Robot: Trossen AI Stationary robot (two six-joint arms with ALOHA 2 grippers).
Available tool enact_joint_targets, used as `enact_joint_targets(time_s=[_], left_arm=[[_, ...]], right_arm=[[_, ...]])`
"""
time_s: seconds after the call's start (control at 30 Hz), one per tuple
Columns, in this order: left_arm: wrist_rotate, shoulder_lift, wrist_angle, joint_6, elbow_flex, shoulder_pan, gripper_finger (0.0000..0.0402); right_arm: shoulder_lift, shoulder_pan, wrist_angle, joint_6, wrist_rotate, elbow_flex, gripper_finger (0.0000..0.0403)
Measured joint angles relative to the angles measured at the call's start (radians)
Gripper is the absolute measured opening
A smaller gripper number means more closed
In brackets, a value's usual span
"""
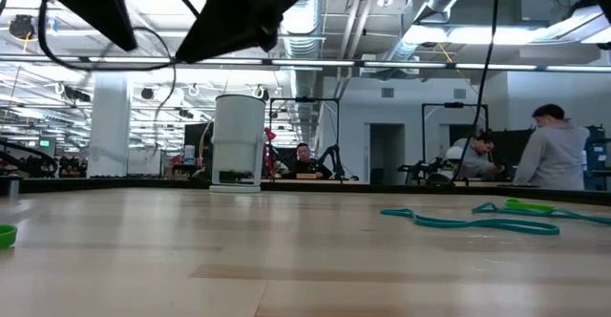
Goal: Pick and place items into bin
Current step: Put the blue rubber band into the black bin
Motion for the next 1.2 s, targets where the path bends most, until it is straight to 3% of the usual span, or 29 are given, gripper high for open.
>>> enact_joint_targets(time_s=[0.17,0.33,0.5,0.6,0.8,1.2], left_arm=[[0.203,0.0,-0.127,-0.056,0.112,-0.049,0.0],[0.546,0.0,-0.256,-0.073,0.243,-0.135,0.0],[0.716,-0.001,-0.222,-0.233,0.295,-0.24,0.0],[0.751,-0.001,-0.13,-0.362,0.277,-0.303,0.0],[0.679,-0.001,0.061,-0.476,0.15,-0.389,0.0],[0.748,-0.001,0.172,-0.572,-0.085,-0.407,0.0]], right_arm=[[0.0,0.004,-0.078,0.075,0.002,0.0,0.0082],[0.0,0.003,-0.112,0.091,0.003,-0.008,0.0083],[0.0,0.004,-0.118,0.131,0.003,-0.034,0.0083],[-0.001,0.003,-0.117,0.132,0.002,-0.057,0.0083],[0.0,-0.004,-0.121,0.132,0.002,-0.093,0.0083],[0.0,-0.023,-0.065,0.132,0.0,-0.092,0.0083]])
